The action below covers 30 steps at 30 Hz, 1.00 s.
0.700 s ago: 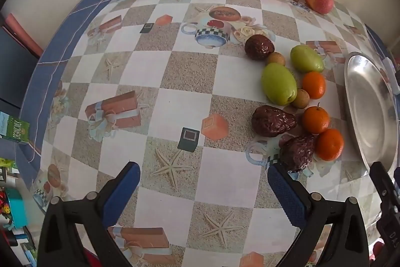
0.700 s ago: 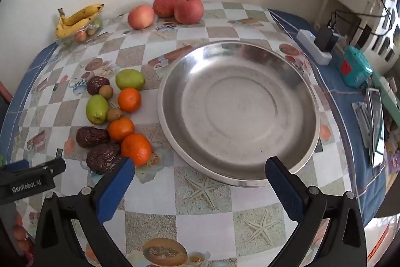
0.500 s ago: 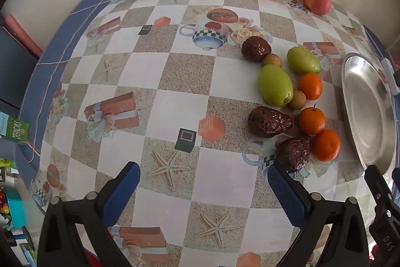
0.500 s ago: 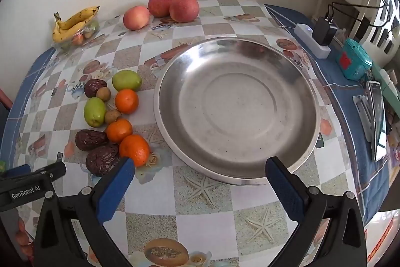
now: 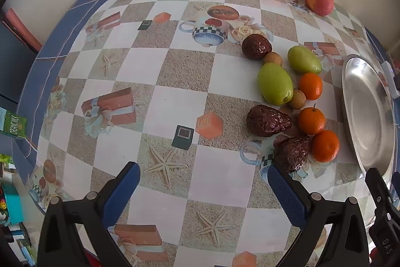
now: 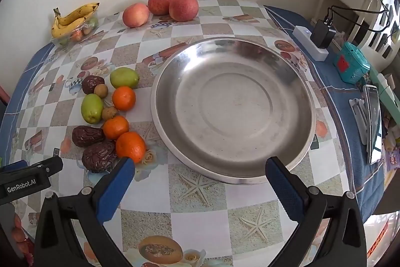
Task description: Organize fruits
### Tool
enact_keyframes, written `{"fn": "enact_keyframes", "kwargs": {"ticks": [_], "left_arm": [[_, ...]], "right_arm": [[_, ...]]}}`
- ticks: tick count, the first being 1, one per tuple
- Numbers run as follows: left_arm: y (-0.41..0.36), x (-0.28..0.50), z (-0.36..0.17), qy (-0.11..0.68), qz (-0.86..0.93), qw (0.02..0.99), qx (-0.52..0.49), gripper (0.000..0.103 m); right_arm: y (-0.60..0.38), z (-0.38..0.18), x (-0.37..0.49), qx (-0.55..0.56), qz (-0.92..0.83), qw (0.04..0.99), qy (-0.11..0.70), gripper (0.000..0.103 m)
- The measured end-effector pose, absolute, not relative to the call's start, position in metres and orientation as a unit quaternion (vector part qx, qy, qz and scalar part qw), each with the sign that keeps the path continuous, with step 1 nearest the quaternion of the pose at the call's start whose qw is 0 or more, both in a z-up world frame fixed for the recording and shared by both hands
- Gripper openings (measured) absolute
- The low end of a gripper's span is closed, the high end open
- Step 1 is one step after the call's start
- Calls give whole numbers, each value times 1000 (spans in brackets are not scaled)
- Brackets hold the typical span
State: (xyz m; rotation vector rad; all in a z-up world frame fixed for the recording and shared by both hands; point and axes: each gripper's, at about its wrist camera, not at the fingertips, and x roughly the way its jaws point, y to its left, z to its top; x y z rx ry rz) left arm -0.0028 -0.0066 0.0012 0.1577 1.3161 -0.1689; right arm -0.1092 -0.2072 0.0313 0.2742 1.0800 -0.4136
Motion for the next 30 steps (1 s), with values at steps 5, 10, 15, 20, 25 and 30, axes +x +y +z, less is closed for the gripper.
{"fn": "enact_keyframes", "kwargs": {"ticks": [5,10,15,20,25,30], "left_arm": [[-7,-2,0,614,-78,782,70,103],[-6,-1,-2,617,-76,780,65,103],[-7,-1,-3,620,-76,778,63,103],[-7,-1,-4,622,-75,777,61,103],[-6,-1,-4,621,-76,778,60,103],[-7,-1,-4,621,-77,778,59,103]], "right_arm": [[-207,32,-109,128,-195,828,510,103],[-207,31,-109,126,-196,827,511,103],[-206,30,-109,126,-196,826,513,103],[-207,29,-108,126,-196,825,515,103],[-207,27,-108,128,-197,823,517,103],[-207,27,-108,128,-197,823,517,103]]}}
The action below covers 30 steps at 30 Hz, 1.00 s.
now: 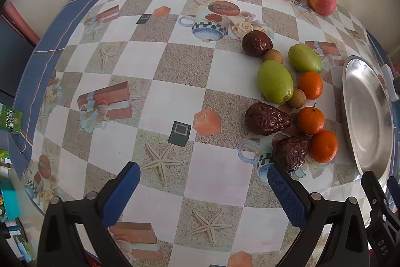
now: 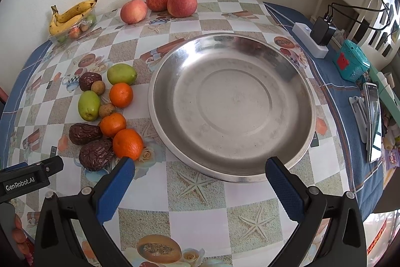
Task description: Organize fruits
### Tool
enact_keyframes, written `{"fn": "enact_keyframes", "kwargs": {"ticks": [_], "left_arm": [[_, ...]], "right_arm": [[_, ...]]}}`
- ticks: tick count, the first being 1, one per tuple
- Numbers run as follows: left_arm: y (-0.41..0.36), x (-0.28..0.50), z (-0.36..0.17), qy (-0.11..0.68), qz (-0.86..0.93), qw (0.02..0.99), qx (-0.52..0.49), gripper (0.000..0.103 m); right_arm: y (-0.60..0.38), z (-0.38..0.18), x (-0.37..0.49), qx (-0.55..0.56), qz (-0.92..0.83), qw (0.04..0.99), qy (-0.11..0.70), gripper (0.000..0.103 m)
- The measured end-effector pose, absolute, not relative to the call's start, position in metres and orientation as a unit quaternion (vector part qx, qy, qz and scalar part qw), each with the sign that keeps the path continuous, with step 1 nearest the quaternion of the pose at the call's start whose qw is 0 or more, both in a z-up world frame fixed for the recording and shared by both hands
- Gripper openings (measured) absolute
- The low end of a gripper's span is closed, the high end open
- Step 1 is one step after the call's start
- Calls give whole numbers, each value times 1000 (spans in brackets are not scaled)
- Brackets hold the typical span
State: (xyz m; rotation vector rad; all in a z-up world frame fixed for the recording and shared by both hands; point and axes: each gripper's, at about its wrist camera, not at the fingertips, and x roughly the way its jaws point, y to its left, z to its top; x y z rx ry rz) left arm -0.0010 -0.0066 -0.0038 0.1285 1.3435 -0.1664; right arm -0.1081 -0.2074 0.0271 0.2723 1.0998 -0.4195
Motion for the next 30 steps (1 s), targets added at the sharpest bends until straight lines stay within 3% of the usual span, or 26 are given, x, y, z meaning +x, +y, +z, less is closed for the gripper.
{"fn": "enact_keyframes", "kwargs": {"ticks": [30], "left_arm": [[-7,-4,-5,622,-78,777,58,103]], "right_arm": [[-209,25,-110,133,-200,819,521,103]]}}
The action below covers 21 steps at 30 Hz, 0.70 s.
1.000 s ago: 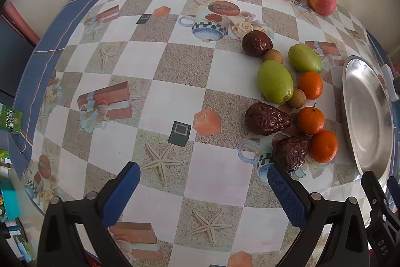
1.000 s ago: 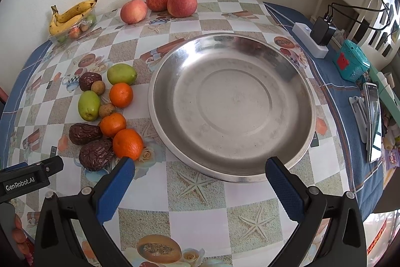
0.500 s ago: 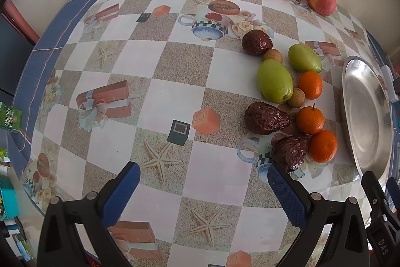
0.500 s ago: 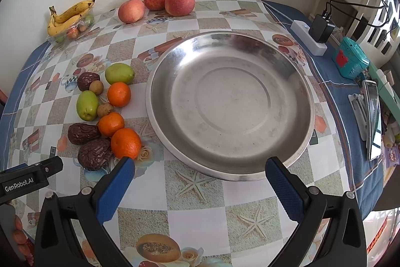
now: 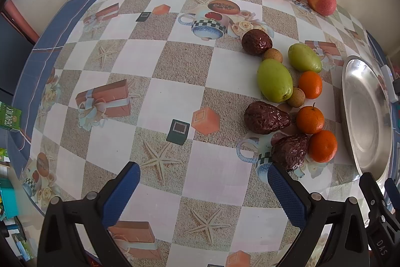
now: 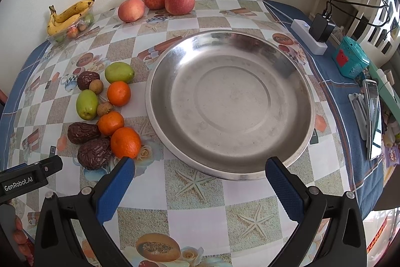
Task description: Organize fruits
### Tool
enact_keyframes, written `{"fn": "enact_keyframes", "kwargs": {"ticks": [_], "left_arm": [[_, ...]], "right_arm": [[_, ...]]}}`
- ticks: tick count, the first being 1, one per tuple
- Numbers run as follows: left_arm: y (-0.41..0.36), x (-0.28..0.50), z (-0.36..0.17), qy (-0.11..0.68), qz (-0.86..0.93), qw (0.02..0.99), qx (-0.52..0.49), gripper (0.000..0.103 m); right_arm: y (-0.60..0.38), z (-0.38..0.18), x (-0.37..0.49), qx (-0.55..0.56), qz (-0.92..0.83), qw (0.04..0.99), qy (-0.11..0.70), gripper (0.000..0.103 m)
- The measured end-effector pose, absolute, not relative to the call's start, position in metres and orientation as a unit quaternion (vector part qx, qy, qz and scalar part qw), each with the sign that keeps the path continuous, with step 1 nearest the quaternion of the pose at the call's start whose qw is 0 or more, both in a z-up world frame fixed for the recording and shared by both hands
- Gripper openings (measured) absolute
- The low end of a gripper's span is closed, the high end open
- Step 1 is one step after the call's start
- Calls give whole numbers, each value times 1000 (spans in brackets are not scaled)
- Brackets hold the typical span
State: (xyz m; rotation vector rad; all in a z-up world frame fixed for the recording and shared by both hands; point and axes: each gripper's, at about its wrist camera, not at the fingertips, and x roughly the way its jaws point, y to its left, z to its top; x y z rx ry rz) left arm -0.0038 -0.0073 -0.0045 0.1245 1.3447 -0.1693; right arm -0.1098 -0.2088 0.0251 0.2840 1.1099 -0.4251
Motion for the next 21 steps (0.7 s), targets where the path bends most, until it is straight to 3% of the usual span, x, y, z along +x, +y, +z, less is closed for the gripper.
{"fn": "enact_keyframes", "kwargs": {"ticks": [14,21], "left_arm": [[-6,-1,5,594,-93,799,27,103],[-17,11,17,566,-131,814,25,103]], "right_arm": [[-208,24,-108,138,-191,820,522,103],[-199,39,-102,150,-132,854,481,103]]}}
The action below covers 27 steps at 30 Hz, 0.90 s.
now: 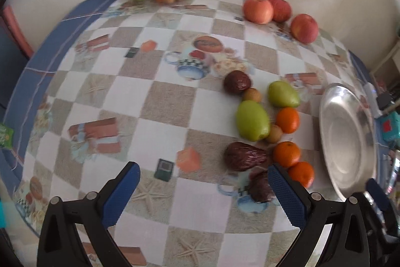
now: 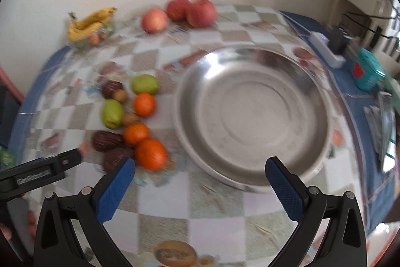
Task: Organize fruits
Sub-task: 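Move the left tool to a dark date while the right tool approaches a mandarin orange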
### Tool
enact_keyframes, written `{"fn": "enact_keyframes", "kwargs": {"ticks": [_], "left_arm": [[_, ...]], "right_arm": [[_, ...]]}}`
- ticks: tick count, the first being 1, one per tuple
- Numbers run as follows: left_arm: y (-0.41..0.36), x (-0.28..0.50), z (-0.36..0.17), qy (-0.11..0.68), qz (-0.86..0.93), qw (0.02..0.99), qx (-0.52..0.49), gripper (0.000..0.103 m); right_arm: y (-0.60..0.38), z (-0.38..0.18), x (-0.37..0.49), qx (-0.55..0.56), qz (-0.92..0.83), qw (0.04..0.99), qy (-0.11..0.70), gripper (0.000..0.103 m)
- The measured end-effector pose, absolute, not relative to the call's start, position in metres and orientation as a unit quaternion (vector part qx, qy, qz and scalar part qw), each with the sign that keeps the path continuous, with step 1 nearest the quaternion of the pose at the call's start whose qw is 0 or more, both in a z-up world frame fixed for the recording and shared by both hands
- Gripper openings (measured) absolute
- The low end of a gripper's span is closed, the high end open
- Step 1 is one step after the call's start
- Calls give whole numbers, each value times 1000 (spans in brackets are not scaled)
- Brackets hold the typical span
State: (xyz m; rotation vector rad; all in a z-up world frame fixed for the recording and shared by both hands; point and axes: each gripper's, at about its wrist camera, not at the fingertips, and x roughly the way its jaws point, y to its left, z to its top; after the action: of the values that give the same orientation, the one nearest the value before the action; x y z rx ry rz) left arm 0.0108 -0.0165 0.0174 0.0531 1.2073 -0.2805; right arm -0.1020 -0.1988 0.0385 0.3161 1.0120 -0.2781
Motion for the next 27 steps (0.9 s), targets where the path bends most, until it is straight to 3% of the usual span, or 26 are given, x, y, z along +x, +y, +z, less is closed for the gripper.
{"fn": "enact_keyframes", "kwargs": {"ticks": [5,12,20,24,26,27], "left_arm": [[-23,15,15,567,-150,809,33,103],[-25,22,16,558,-156,814,29,103],[-27,31,1,588,-172,791,-2,89],[-28,33,-11,610,-178,772,-19,84],[-28,34,-16,618,-180,765,-24,74],[-28,35,-19,622,-179,762,-26,73]], "right_arm": [[-201,46,-99,204,-59,867,451,103],[-191,40,-88,183,-41,858,477,103],[-190,44,-83,168,-6,867,468,102],[-182,41,-82,156,3,868,472,80],[-176,38,-79,145,10,865,479,76],[-172,35,-78,141,14,863,484,75]]}}
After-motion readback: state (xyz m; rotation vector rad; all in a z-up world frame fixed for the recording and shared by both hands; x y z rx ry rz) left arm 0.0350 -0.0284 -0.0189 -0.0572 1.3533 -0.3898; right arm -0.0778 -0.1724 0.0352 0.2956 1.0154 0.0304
